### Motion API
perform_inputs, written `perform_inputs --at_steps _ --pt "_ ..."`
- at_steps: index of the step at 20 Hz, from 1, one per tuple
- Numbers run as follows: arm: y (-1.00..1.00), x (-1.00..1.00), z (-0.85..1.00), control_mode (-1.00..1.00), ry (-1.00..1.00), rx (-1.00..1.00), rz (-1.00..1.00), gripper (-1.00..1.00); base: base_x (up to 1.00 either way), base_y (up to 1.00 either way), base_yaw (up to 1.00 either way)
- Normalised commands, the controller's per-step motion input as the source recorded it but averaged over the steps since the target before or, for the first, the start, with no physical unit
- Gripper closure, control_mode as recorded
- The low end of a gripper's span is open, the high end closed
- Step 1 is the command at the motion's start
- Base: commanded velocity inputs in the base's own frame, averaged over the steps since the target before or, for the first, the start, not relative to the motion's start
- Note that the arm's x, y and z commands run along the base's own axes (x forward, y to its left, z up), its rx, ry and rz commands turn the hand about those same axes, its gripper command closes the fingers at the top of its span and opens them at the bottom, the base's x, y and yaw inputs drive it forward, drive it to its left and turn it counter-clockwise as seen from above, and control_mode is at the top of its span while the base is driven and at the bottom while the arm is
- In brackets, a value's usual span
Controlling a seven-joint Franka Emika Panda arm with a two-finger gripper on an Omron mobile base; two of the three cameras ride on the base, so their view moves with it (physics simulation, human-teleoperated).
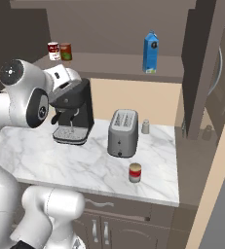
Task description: Pick the cans from the counter and place them in their designated side in the cabinet.
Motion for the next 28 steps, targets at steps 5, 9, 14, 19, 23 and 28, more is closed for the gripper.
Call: perform_inputs --at_steps 5,9,14,19,23,28 --pt "-0.21 -0.04 -0.05 -1.00 0.07 -0.01 -0.09 -1.00 0.00 0.00 0.00" --pt "-0.21 -0.09 -0.03 -1.00 0.04 0.00 -0.03 -1.00 0.00 0.00 0.00" --pt "-0.22 -0.12 -0.07 -1.00 0.01 0.05 -0.01 -1.00 0.00 0.00 0.00" --pt "-0.14 -0.03 -0.04 -1.00 0.00 0.06 0.00 -1.00 0.00 0.00 0.00" --pt "-0.31 -0.21 -0.11 -1.00 -0.04 0.01 -0.02 -1.00 0.00 0.00 0.00" --pt "-0.28 -0.07 -0.11 -1.00 0.00 0.02 -0.11 -1.00 0.00 0.00 0.00"
